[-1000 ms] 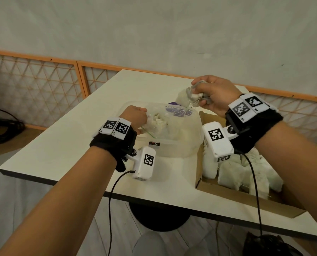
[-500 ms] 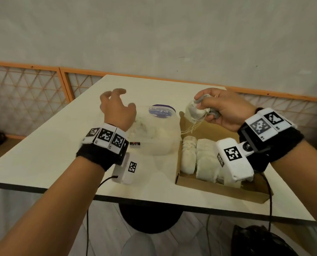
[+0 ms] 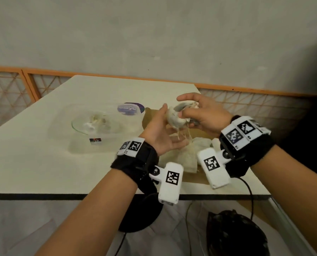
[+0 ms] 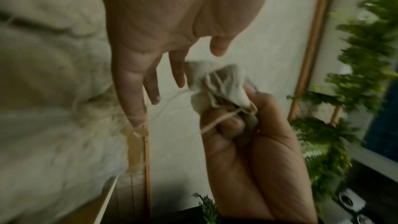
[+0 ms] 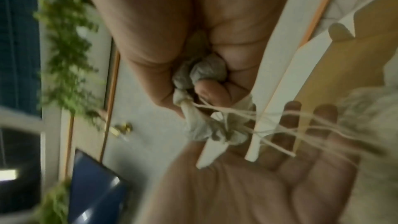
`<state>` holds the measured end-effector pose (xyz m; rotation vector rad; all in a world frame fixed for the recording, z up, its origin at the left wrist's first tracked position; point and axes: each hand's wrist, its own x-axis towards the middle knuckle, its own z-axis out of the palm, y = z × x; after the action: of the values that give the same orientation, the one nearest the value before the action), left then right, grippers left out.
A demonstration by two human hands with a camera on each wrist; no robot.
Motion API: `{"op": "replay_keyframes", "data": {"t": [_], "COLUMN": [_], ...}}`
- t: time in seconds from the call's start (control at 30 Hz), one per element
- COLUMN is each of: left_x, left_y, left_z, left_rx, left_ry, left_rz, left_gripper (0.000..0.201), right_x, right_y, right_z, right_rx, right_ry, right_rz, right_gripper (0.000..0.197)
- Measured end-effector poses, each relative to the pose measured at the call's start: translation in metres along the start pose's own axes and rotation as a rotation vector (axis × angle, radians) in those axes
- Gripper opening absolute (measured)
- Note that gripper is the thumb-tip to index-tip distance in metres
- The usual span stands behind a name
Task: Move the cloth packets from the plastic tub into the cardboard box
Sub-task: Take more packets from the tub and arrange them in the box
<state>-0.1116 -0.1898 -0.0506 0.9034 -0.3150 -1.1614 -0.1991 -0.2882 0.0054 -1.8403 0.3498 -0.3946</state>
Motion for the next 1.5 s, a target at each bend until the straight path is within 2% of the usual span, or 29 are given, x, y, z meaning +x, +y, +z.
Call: {"op": "replay_keyframes", "data": {"t": [0.1,0.23,0.3,0.4,0.5,0.67,0.73,0.87,1.0,1.07,1.1,1.2,1.27,1.33,1.5], "left_x": [0.004,0.001,0.003,0.006,0.001,-0.012,-0.015,-0.020,-0.022,-0.021,-0.020,-0.018,-0.016,-0.014,-0.012], "left_y": [-0.015,-0.019,-0.019,-0.021,-0.018,-0.012,-0.014,-0.021,-0.025,-0.026,-0.026,-0.027,-0.027,-0.028,-0.028], "left_z": [0.003,0.002,-0.002,-0.010,-0.025,-0.046,-0.049,-0.046,-0.049,-0.052,-0.053,-0.054,-0.055,-0.056,-0.056], "left_rx": [-0.153,-0.256,-0.238,-0.238,-0.408,-0.546,-0.570,-0.585,-0.577,-0.581,-0.583,-0.586,-0.585,-0.598,-0.600], "left_ry": [-0.106,-0.161,-0.119,-0.058,-0.008,-0.026,-0.036,-0.070,-0.073,-0.063,-0.058,-0.041,-0.025,-0.010,0.008], "left_rz": [-0.037,-0.022,0.011,0.040,0.023,0.064,0.068,0.044,0.048,0.063,0.070,0.074,0.069,0.064,0.070], "left_gripper": [0.062,0.057,0.055,0.038,0.018,0.013,0.016,0.019,0.017,0.017,0.018,0.017,0.016,0.018,0.019], "right_x": [0.002,-0.004,-0.005,-0.012,-0.025,-0.063,-0.076,-0.085,-0.082,-0.084,-0.085,-0.095,-0.100,-0.101,-0.098], "right_y": [0.023,0.038,0.039,0.032,0.037,0.097,0.123,0.131,0.122,0.123,0.124,0.117,0.115,0.115,0.120], "right_z": [0.006,0.020,0.024,0.019,-0.009,-0.044,-0.040,-0.026,-0.010,-0.007,-0.006,0.000,0.006,0.012,0.019], "right_rx": [-0.443,-0.766,-0.852,-0.771,-0.604,-0.360,-0.288,-0.225,-0.224,-0.152,-0.201,-0.616,-0.816,-0.919,-1.051], "right_ry": [-0.034,-0.040,-0.048,-0.080,0.029,0.207,0.237,0.228,0.184,0.244,0.306,0.436,0.390,0.306,0.177], "right_rz": [-0.079,-0.224,-0.267,-0.254,-0.211,0.173,0.237,0.140,0.063,0.039,0.001,-0.203,-0.286,-0.296,-0.255], "right_gripper": [0.043,0.052,0.059,0.068,0.068,0.066,0.062,0.040,0.039,0.042,0.039,0.009,0.031,0.045,0.060]}}
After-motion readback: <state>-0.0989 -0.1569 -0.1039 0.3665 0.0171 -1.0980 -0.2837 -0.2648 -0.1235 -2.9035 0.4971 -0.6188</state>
